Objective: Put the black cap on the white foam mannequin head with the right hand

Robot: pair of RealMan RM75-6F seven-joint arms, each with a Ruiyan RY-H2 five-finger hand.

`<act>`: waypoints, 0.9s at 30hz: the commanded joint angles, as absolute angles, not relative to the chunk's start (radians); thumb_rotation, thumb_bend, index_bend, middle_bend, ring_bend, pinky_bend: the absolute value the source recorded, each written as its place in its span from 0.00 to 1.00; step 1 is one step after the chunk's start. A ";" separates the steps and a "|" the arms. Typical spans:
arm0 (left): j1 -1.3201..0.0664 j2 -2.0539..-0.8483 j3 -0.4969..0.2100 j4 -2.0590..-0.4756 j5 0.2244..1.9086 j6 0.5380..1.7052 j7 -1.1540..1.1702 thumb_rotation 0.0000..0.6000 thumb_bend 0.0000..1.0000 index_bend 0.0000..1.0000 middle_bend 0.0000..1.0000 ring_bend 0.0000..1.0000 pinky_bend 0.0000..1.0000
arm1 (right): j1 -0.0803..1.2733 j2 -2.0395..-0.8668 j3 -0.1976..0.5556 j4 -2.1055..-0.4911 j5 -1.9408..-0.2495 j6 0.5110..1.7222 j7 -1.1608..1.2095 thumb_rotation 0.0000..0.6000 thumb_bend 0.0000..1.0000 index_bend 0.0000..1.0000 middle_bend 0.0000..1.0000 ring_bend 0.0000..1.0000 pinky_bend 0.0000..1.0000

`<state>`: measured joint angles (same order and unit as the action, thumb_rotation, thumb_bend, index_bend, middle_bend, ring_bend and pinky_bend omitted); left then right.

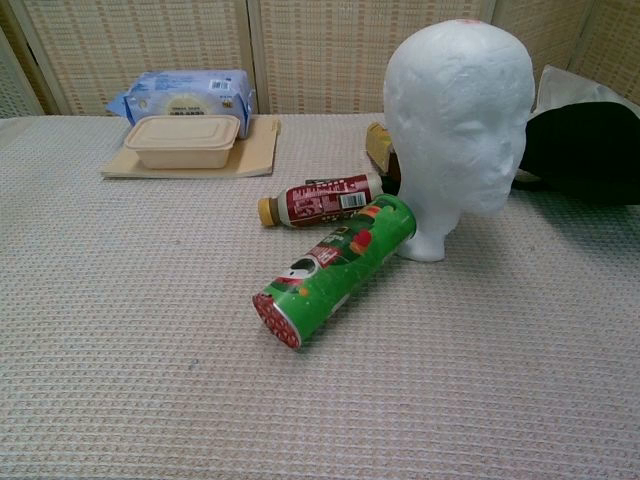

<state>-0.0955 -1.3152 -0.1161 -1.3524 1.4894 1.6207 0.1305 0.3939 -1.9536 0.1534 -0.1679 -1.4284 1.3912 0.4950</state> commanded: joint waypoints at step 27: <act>-0.097 -1.326 -0.121 -1.332 1.479 1.615 0.138 1.00 0.18 0.18 0.10 0.04 0.12 | 0.397 -1.939 0.165 -0.188 -1.421 1.451 0.613 1.00 0.51 0.65 1.00 1.00 1.00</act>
<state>-0.0968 -1.3261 -0.1205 -1.3319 1.4790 1.6153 0.1382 0.3959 -1.9403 0.1586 -0.1847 -1.4269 1.4437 0.6079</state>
